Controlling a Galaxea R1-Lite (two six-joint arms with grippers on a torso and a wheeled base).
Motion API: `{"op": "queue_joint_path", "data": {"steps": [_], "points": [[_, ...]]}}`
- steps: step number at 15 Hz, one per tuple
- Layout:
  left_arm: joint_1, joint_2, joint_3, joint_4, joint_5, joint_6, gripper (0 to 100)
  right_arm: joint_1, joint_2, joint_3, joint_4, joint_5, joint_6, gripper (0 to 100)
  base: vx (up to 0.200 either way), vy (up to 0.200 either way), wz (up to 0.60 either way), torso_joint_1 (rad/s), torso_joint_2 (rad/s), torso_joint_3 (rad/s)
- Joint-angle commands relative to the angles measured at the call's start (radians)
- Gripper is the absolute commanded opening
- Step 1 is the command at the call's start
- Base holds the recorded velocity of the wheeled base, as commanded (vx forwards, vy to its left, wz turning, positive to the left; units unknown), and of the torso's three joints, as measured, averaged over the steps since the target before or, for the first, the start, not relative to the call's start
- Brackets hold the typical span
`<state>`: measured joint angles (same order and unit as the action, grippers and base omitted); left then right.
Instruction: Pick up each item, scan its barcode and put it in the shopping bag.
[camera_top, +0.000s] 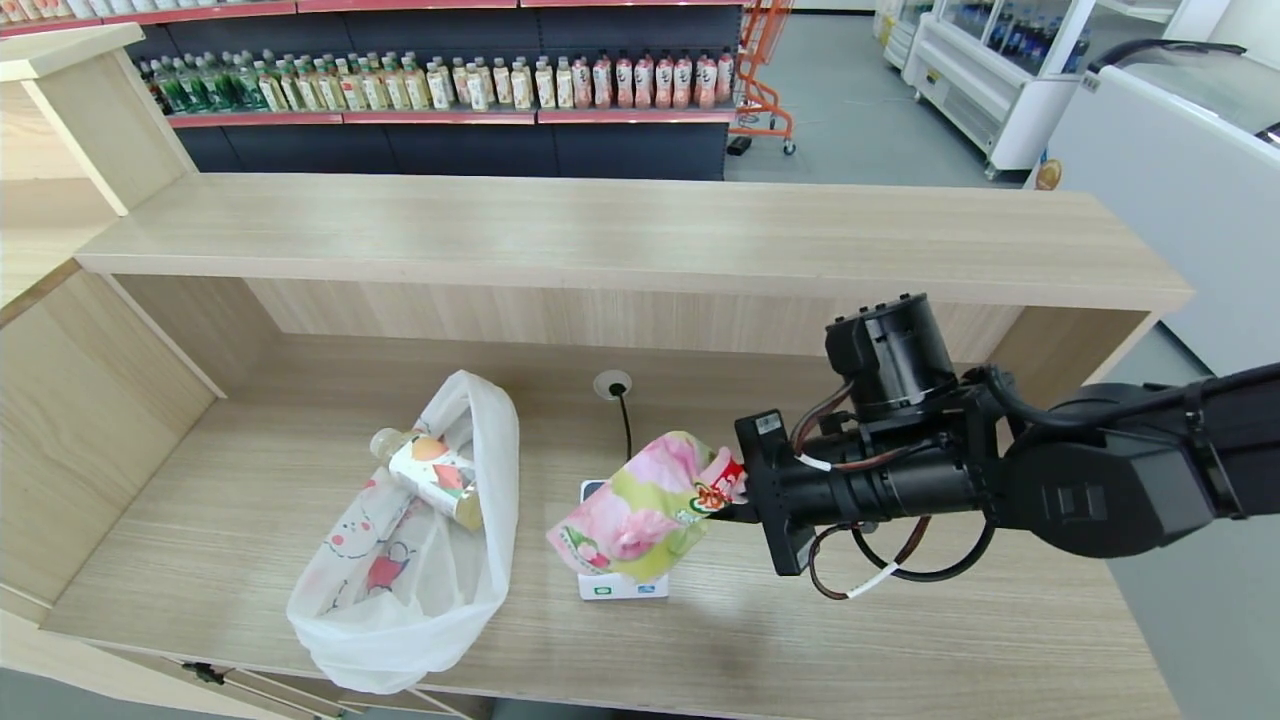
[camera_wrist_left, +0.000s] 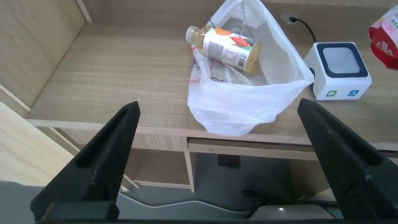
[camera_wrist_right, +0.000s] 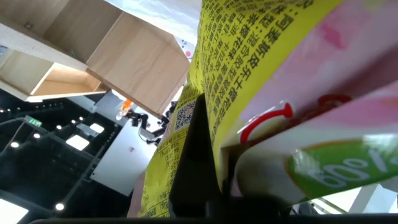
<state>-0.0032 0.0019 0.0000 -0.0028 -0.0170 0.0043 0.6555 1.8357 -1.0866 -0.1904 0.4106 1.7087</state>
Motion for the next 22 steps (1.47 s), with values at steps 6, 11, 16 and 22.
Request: {"op": "queue_joint_path", "data": {"steps": [6,11,16,22], "points": [[0.000,0.000,0.000,0.000,0.000,0.002,100,-0.005,0.007,0.136,-0.216,0.059,-0.024,0,0.000,0.000,0.00,0.000,0.00,0.000],[0.000,0.000,0.000,0.000,0.000,0.002,100,-0.043,0.037,0.174,-0.320,0.103,-0.035,0,0.000,0.000,0.00,0.000,0.00,0.000],[0.000,0.000,0.000,0.000,0.000,0.002,100,-0.070,0.059,0.192,-0.366,0.123,-0.035,0,0.000,0.000,0.00,0.000,0.00,0.000],[0.000,0.000,0.000,0.000,0.000,0.002,100,-0.077,0.083,0.228,-0.452,0.166,-0.034,0,0.000,0.000,0.00,0.000,0.00,0.000]]}}
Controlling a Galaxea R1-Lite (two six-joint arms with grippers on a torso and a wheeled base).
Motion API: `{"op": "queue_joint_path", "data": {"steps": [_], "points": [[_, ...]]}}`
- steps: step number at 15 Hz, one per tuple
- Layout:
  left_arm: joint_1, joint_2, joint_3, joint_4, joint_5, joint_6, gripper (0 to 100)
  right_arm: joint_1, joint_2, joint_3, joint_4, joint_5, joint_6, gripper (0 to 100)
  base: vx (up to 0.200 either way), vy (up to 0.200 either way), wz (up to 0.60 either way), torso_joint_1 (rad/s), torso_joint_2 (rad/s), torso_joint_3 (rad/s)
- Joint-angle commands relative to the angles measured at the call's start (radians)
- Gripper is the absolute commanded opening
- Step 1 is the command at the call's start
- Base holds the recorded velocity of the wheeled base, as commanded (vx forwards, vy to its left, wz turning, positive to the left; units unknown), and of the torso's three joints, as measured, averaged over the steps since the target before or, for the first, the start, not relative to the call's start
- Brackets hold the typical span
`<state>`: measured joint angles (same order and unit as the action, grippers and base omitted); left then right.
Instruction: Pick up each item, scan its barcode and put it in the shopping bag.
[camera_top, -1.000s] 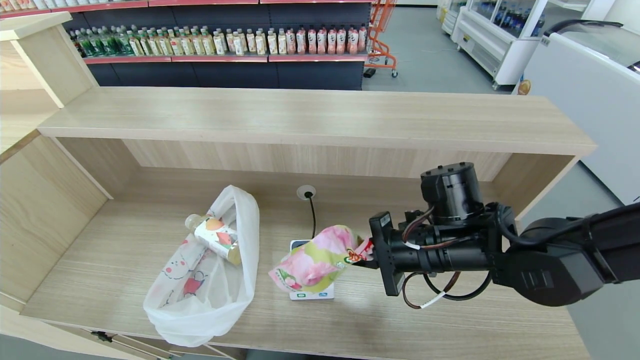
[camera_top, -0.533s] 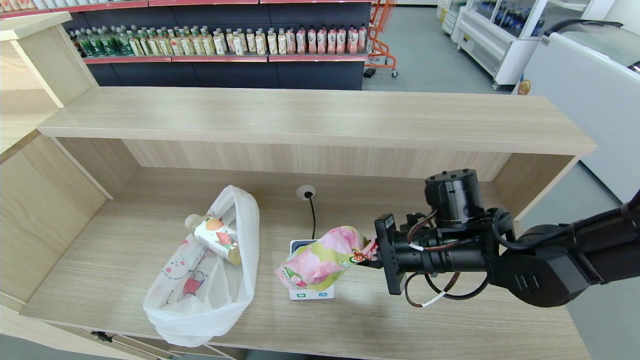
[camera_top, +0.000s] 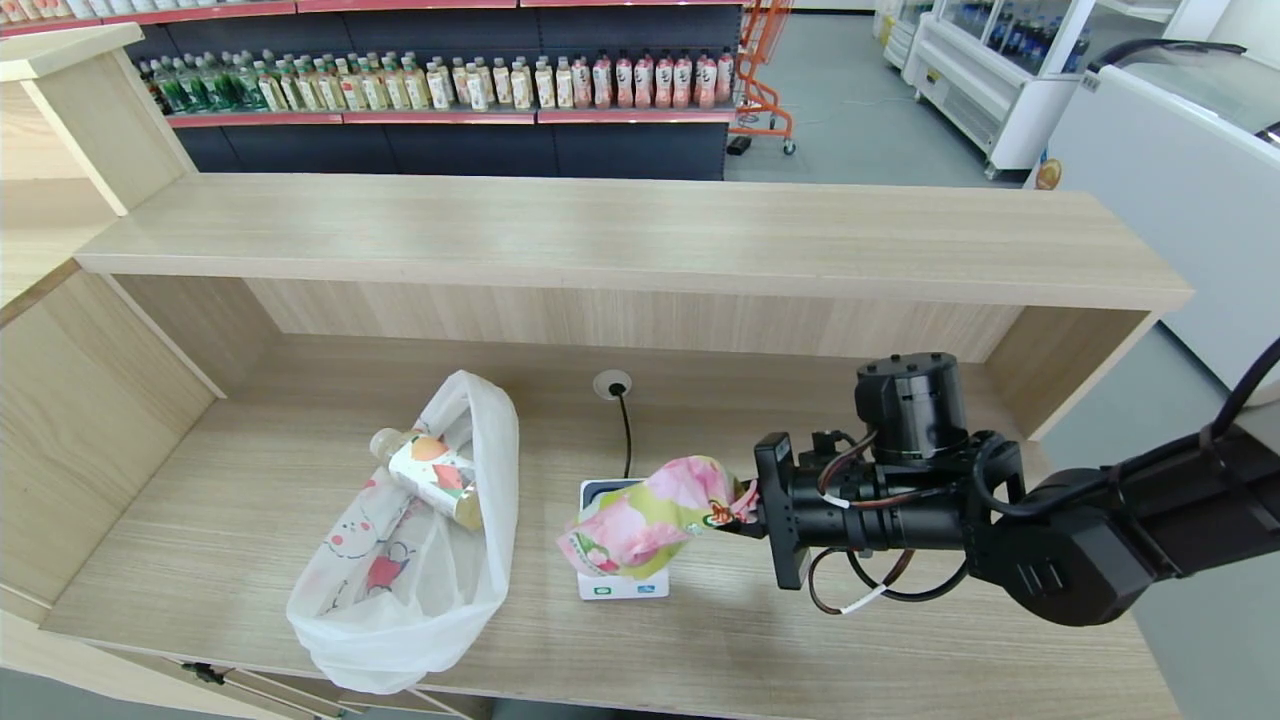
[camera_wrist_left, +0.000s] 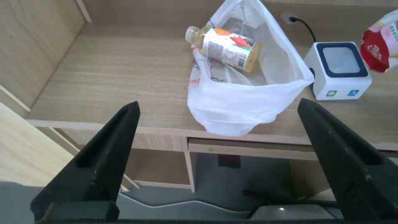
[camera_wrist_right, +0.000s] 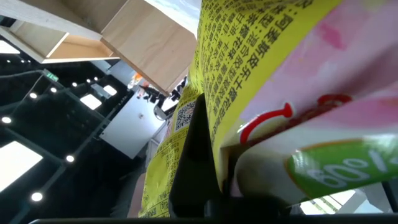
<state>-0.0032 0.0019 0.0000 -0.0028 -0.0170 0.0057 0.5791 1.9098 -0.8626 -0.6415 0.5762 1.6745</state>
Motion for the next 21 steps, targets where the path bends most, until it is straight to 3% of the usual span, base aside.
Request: {"op": "queue_joint_path", "data": {"steps": [1,21], "points": [[0.000,0.000,0.000,0.000,0.000,0.000,100,-0.002,0.011,0.010,-0.009,0.002,0.001,0,0.000,0.000,0.00,0.000,0.00,0.000],[0.000,0.000,0.000,0.000,0.000,0.000,100,-0.021,0.063,0.079,-0.210,0.060,0.007,0,0.000,0.000,0.00,0.000,0.00,0.000]]}}
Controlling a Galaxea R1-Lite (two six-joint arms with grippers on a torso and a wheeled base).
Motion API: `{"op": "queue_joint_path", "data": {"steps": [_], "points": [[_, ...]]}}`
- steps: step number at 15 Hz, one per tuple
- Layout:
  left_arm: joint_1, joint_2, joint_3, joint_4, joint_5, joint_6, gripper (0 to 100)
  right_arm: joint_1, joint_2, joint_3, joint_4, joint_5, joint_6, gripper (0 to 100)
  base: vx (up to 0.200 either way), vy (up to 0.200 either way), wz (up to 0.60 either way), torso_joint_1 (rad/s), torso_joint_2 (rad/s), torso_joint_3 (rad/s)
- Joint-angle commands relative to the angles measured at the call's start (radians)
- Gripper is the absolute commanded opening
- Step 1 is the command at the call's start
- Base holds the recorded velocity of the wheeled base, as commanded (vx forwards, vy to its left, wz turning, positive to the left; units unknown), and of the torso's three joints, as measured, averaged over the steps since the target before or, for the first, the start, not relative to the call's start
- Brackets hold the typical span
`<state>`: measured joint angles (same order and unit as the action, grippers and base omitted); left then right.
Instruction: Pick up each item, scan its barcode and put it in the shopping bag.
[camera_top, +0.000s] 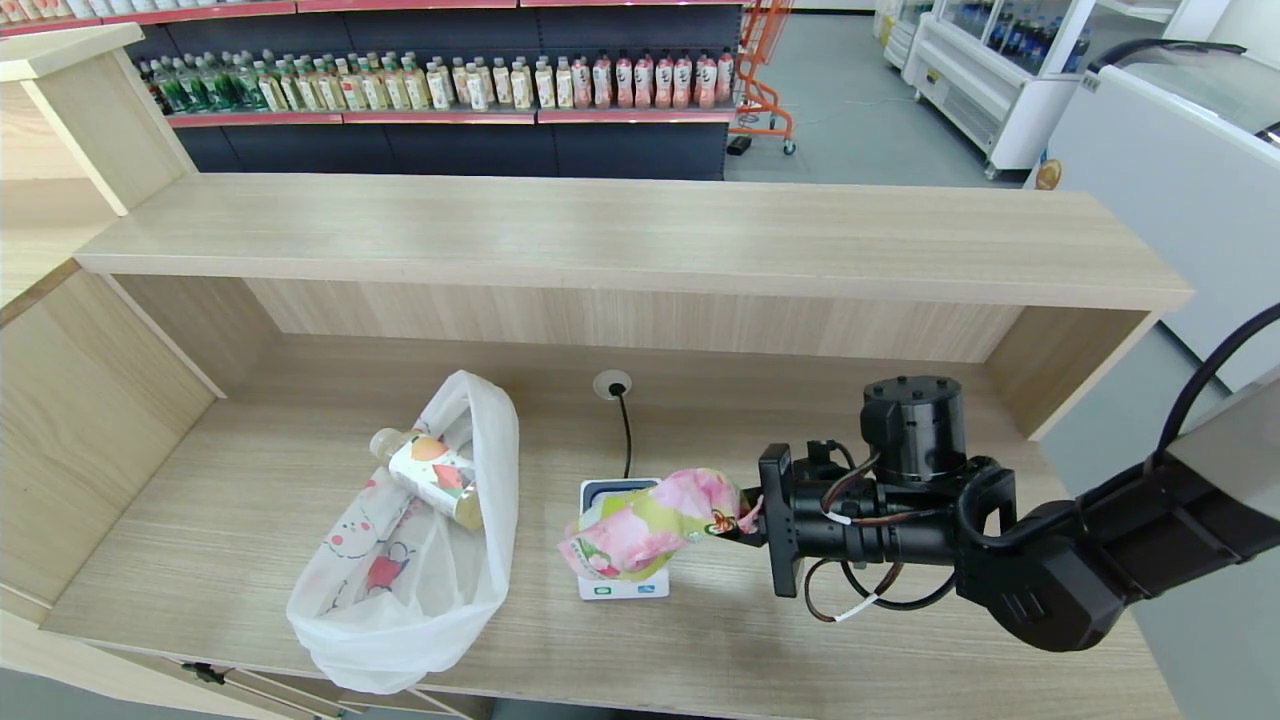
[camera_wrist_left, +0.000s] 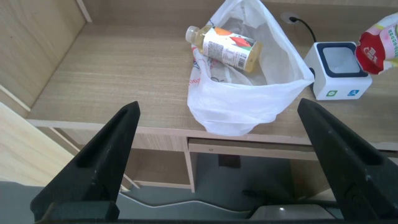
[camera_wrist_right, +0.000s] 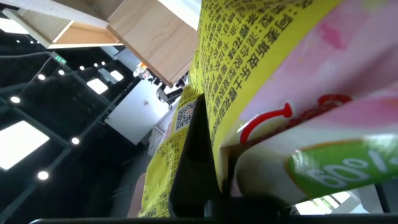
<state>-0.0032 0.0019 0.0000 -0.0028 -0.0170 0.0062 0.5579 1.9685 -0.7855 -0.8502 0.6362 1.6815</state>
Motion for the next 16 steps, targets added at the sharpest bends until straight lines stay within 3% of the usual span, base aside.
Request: {"op": "queue_joint_path", "data": {"steps": [1,4,16], "points": [[0.000,0.000,0.000,0.000,0.000,0.000,100,0.000,0.012,0.014,-0.032,0.000,0.000,0,0.000,0.000,0.00,0.000,0.00,0.000],[0.000,0.000,0.000,0.000,0.000,0.000,100,0.002,0.030,0.052,-0.130,-0.001,0.001,0,0.000,0.000,0.00,0.000,0.00,0.000],[0.000,0.000,0.000,0.000,0.000,0.001,100,0.005,0.030,0.058,-0.135,-0.003,0.001,0,0.000,0.000,0.00,0.000,0.00,0.000]]}}
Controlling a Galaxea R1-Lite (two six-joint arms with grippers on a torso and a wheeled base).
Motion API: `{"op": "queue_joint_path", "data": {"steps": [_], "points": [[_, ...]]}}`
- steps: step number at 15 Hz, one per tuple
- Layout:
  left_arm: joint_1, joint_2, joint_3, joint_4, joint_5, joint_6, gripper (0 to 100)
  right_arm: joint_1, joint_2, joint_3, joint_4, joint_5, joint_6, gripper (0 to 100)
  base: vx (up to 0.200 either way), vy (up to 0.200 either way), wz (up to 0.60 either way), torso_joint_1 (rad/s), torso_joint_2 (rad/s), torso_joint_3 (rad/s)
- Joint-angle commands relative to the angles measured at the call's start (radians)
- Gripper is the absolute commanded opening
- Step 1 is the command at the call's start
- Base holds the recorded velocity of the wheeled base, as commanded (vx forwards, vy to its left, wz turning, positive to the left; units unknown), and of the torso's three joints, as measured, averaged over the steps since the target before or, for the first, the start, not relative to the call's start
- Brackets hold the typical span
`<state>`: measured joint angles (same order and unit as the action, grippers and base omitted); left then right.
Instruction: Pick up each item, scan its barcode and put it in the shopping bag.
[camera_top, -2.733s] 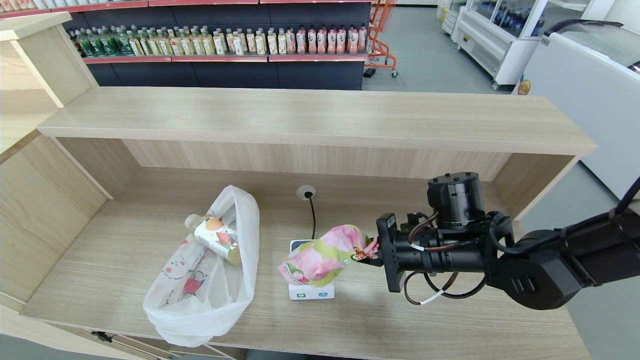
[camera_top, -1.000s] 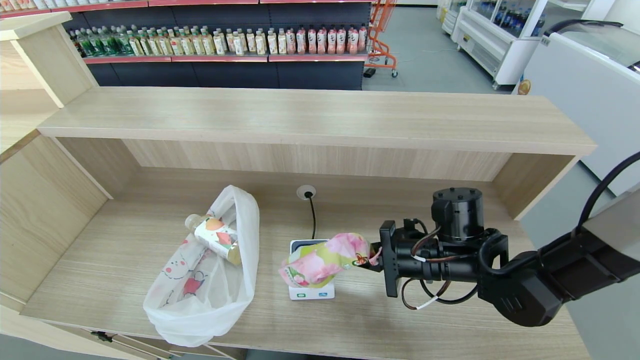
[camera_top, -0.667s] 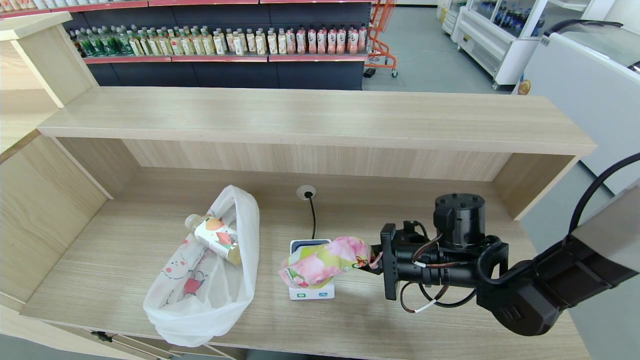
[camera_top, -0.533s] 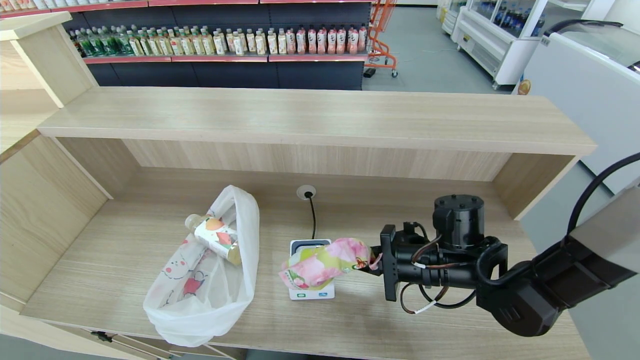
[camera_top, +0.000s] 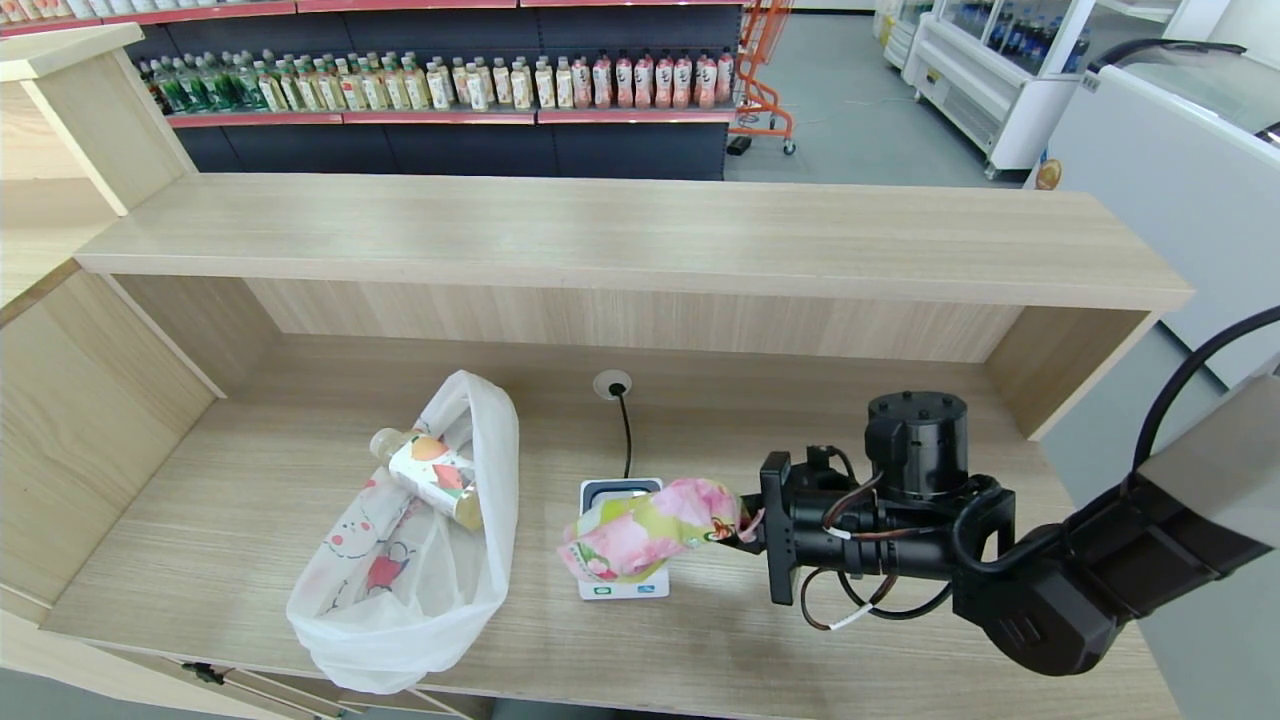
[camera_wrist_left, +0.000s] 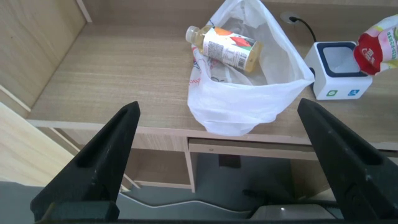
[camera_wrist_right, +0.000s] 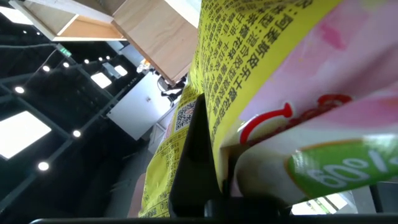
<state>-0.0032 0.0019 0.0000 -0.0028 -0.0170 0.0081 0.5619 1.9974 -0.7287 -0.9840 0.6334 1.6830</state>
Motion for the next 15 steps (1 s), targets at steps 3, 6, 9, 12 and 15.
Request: {"op": "queue_joint_path", "data": {"steps": [3,6,9,12,15], "points": [[0.000,0.000,0.000,0.000,0.000,0.000,100,0.001,0.000,0.002,-0.001,-0.003,0.001,0,0.000,0.000,0.00,0.000,0.00,0.000],[0.000,0.000,0.000,0.000,0.000,-0.002,100,-0.005,-0.051,0.025,0.002,-0.008,-0.002,0,0.000,0.000,0.00,0.000,0.00,0.000],[0.000,0.000,0.000,0.000,0.000,-0.002,100,-0.037,-0.263,0.025,0.028,-0.001,-0.046,0,0.000,0.133,0.00,0.000,0.00,0.002],[0.000,0.000,0.000,0.000,0.000,-0.003,100,-0.004,-0.451,0.060,0.243,-0.014,-0.284,0,0.000,0.200,0.00,0.007,0.00,0.001],[0.000,0.000,0.000,0.000,0.000,-0.002,100,0.024,-0.523,0.186,0.280,-0.083,-0.568,0,0.000,0.067,0.00,0.006,0.00,0.001]]}}
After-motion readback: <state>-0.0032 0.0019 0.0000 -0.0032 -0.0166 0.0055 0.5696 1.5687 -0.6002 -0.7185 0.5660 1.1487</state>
